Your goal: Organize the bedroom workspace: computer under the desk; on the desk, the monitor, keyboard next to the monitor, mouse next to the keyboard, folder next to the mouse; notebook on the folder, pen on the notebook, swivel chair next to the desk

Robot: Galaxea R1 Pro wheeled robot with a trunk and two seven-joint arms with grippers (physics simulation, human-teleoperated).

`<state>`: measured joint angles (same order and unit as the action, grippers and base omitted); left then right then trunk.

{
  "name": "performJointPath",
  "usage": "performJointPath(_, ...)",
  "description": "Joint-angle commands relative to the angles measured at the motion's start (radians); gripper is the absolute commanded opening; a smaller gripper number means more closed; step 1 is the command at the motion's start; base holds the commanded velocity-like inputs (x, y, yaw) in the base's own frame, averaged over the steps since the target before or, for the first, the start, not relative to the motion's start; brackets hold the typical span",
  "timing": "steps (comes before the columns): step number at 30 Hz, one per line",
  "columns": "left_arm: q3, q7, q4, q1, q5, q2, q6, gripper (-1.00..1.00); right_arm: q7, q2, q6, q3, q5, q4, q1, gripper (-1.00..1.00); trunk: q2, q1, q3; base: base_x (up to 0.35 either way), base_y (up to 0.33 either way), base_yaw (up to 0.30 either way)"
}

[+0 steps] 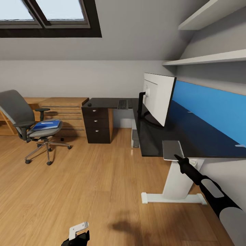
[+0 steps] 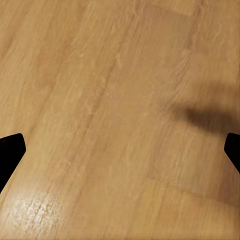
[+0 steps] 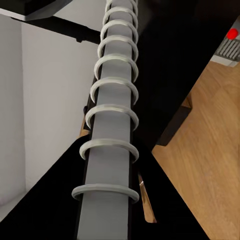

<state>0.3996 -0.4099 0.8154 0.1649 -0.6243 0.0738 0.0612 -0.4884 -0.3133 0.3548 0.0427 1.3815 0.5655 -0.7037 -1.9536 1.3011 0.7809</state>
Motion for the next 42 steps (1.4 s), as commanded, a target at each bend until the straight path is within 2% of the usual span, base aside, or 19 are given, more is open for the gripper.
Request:
performJointPath(1,0.005,-0.009,0.002,0.001,-0.005,0.001,0.003,1.0,0.001,-0.001,0.001,0.006,0.005,-0.002,0.0,-1.0,0.0,0.0,0.001,0.0,0.0,0.0)
performJointPath(13,0.005,-0.01,0.002,0.001,-0.003,0.001,0.003,1.0,0.001,-0.001,0.001,0.006,0.005,-0.002,0.0,-1.0,0.0,0.0,0.001,0.0,0.0,0.0)
performJointPath(29,0.002,-0.019,0.002,0.001,-0.006,0.003,0.003,1.0,-0.005,-0.001,0.001,0.008,0.006,-0.001,0.0,-1.0,0.112,-0.061,-0.049,0.0,0.0,0.0)
performJointPath(34,0.002,-0.019,0.002,0.001,-0.006,0.003,0.004,1.0,-0.033,0.0,0.002,0.011,0.006,0.001,0.001,-1.0,0.147,-0.081,-0.065,0.0,0.0,0.0)
performJointPath(37,0.003,-0.019,0.002,0.001,-0.006,0.002,0.005,1.0,-0.081,-0.002,0.008,0.029,-0.012,0.001,0.007,-1.0,0.168,-0.092,-0.074,0.0,0.0,0.0)
performJointPath(38,0.004,-0.018,0.002,0.001,-0.006,0.002,0.005,1.0,-0.119,-0.002,0.012,0.041,-0.029,0.001,0.011,-1.0,0.175,-0.096,-0.077,0.0,0.0,0.0)
performJointPath(42,0.004,-0.017,0.002,0.001,-0.006,0.002,0.004,1.0,-0.199,0.0,0.016,0.06,-0.068,-0.002,0.018,-1.0,0.196,-0.107,-0.087,0.0,0.0,0.0)
